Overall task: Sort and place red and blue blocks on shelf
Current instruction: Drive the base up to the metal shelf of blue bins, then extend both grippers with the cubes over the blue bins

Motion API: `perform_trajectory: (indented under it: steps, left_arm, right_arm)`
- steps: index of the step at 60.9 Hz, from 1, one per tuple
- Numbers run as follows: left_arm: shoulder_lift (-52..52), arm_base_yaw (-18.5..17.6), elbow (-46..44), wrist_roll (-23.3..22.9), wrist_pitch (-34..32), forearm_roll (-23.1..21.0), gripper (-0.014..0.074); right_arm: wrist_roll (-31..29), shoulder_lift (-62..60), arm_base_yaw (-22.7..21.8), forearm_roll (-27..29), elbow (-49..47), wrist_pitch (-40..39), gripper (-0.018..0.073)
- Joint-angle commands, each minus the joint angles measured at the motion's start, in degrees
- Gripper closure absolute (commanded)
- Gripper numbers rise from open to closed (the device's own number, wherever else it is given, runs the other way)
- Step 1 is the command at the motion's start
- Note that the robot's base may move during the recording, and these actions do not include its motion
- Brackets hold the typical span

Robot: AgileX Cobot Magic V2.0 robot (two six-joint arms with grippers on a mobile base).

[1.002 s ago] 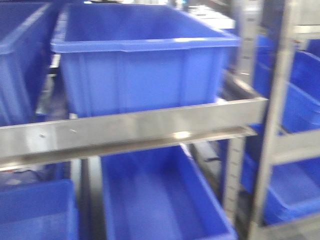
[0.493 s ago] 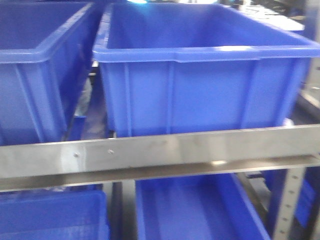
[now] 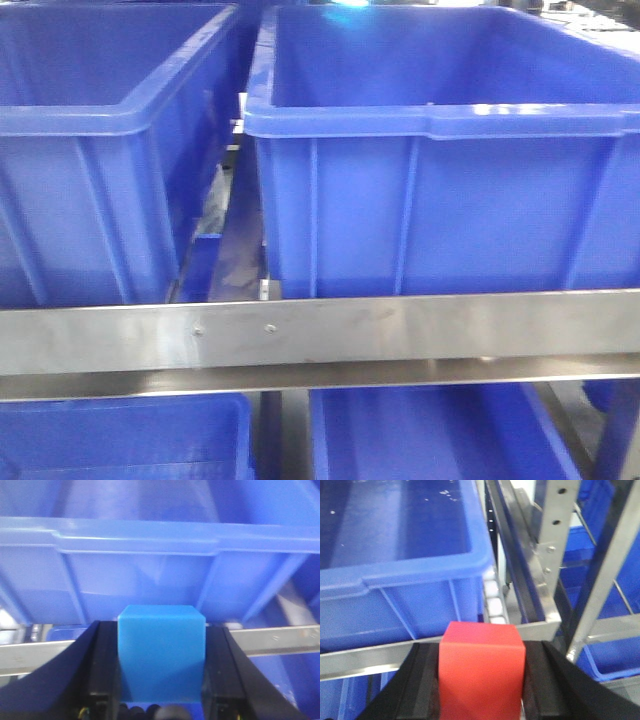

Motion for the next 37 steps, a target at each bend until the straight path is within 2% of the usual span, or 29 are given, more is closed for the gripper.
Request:
perform_trajectory:
  steps: [1,37]
  left_arm:
    - [0.2,0.0,-1.9,-0.4,-4.8,0.4,0.0470]
    - [0.2,0.0,-1.9,-0.4,-4.8,0.4,0.0470]
  right_arm:
    - [-0.1,0.2,-0.4,-0.3,-1.6,-4.6,0.0510]
    - [-0.1,0.2,-0.4,-0.3,-1.6,-4.6,0.0510]
